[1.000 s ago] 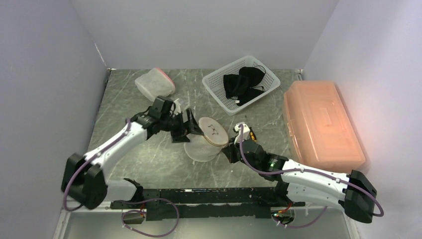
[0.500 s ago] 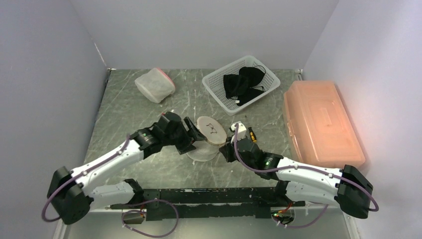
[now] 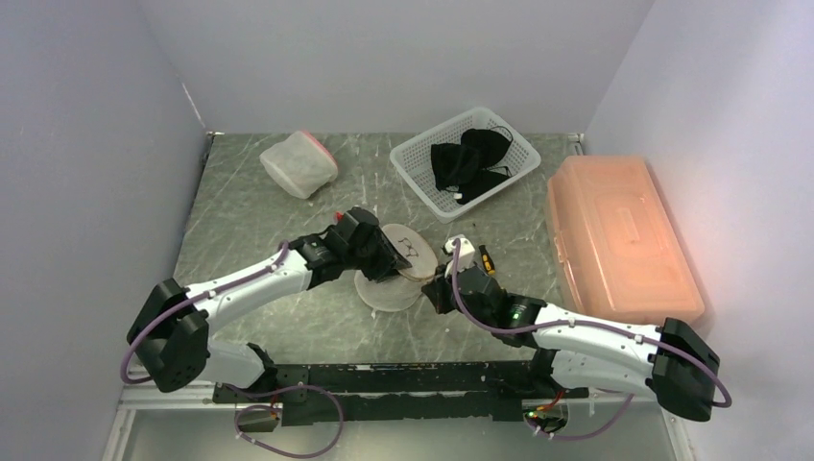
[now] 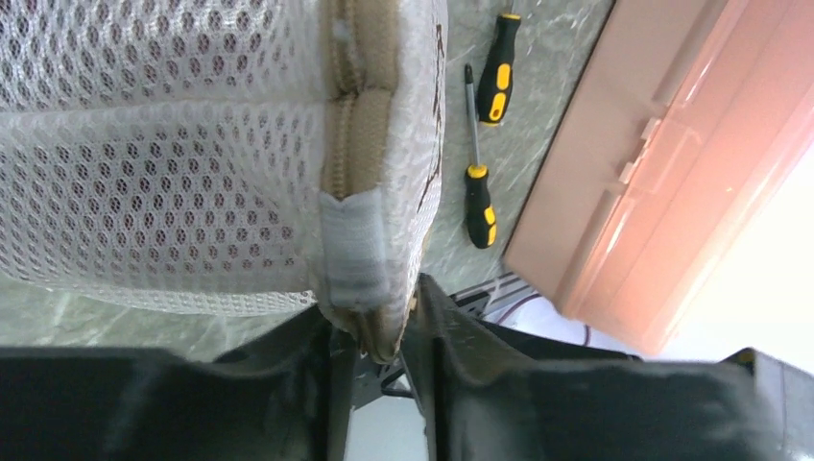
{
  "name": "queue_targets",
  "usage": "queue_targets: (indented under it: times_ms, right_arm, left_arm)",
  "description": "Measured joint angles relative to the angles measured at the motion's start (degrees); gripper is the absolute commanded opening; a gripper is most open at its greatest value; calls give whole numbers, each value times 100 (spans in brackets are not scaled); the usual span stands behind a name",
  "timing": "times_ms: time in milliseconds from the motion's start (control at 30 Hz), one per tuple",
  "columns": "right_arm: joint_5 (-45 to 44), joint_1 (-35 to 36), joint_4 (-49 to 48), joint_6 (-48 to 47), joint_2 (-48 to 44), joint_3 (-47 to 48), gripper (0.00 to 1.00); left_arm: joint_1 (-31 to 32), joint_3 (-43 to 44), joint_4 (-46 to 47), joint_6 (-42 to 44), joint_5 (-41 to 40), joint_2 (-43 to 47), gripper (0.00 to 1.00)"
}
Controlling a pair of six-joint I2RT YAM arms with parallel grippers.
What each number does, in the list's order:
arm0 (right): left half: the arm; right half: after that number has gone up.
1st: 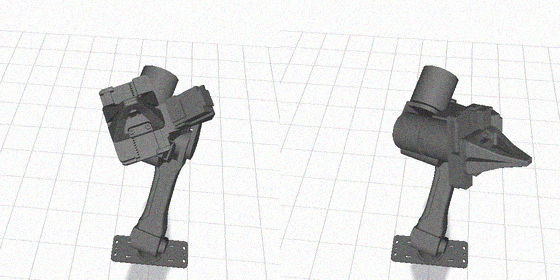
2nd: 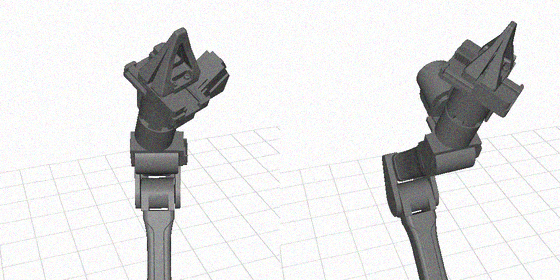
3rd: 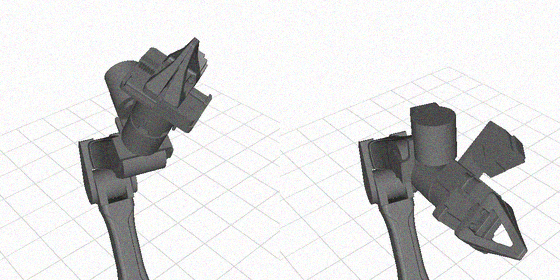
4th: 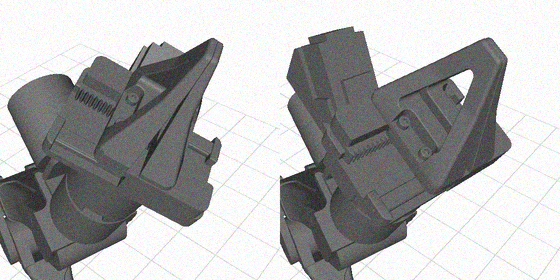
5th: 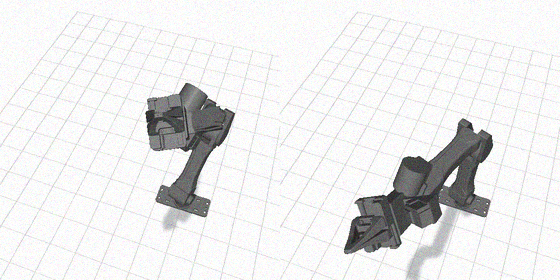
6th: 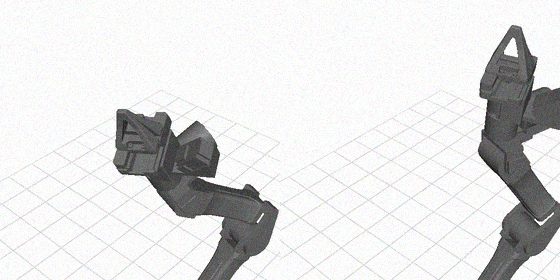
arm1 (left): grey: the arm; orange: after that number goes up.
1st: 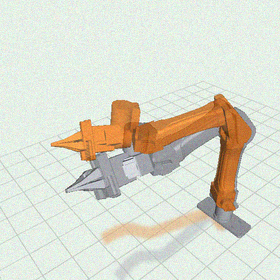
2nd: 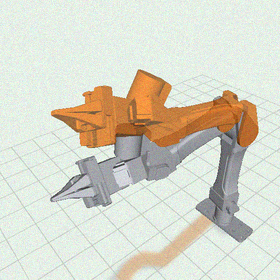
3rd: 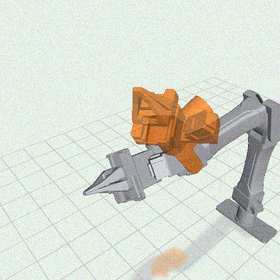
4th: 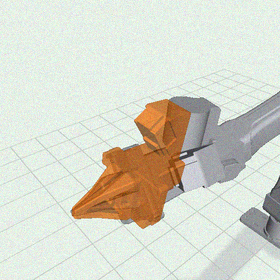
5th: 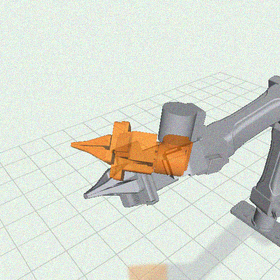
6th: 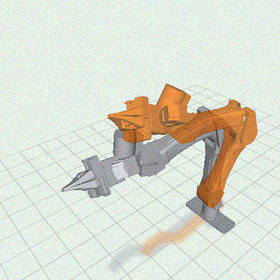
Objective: Unzip the laundry bag and remove the bra
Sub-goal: Unzip the laundry bag at the center of the board.
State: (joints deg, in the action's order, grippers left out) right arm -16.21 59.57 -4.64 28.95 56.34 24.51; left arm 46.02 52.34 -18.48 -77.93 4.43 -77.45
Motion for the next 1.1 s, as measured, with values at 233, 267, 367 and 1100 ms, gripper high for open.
queue_targets:
  times_ms: [233,267,367,1100]
  right_arm:
    - [-35,11,33,13,-153,-2,0]
    - [-61,11,52,9,-190,-2,0]
    - [-166,15,129,-22,-319,-2,0]
    - [-435,-199,354,-212,-549,61,0]
  left_arm:
    - [0,0,116,48,2,-50,3]
    - [0,0,116,70,4,-50,3]
    - [0,15,122,219,26,-50,3]
    - [-590,190,4,1530,1119,142,3]
